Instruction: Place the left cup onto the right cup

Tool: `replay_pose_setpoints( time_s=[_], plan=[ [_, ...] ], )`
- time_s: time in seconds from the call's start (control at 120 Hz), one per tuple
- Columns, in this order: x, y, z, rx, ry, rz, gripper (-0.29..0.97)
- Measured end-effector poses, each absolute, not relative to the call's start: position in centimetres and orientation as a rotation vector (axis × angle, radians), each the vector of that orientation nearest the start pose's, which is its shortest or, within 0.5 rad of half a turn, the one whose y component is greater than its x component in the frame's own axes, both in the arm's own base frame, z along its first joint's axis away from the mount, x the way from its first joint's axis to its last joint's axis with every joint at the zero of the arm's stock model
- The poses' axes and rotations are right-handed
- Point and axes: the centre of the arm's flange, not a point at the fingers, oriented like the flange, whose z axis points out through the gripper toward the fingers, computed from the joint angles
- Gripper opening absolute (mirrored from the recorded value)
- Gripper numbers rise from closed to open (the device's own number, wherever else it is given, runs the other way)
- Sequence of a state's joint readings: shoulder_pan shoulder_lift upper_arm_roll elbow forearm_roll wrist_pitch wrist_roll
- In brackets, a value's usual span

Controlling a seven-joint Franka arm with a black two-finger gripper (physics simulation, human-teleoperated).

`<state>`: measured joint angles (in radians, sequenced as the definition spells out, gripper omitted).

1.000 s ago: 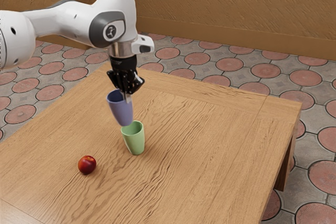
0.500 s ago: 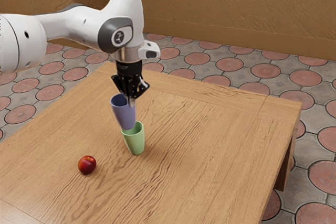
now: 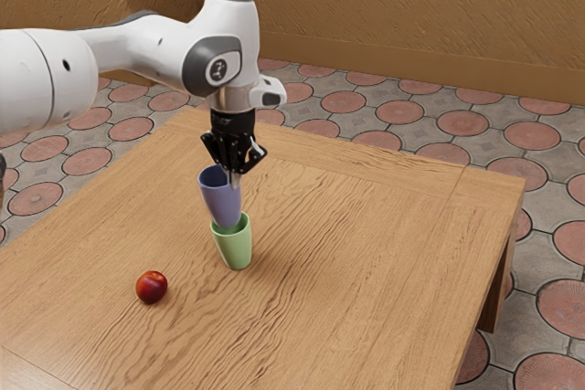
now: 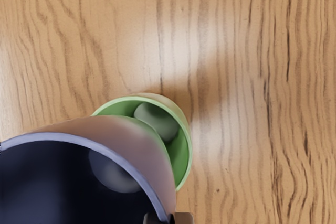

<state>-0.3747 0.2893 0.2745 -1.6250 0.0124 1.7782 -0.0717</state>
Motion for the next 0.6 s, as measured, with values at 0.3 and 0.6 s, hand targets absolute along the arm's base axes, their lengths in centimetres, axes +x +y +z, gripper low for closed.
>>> replay_pose_setpoints(
  time_s=[0.3,0.6],
  plan=[
    [62.8,-7.9,43.7,-3.035,0.049,0.195,-0.11],
    [63.0,-7.9,43.0,-3.036,0.041,0.204,-0.11]
  ],
)
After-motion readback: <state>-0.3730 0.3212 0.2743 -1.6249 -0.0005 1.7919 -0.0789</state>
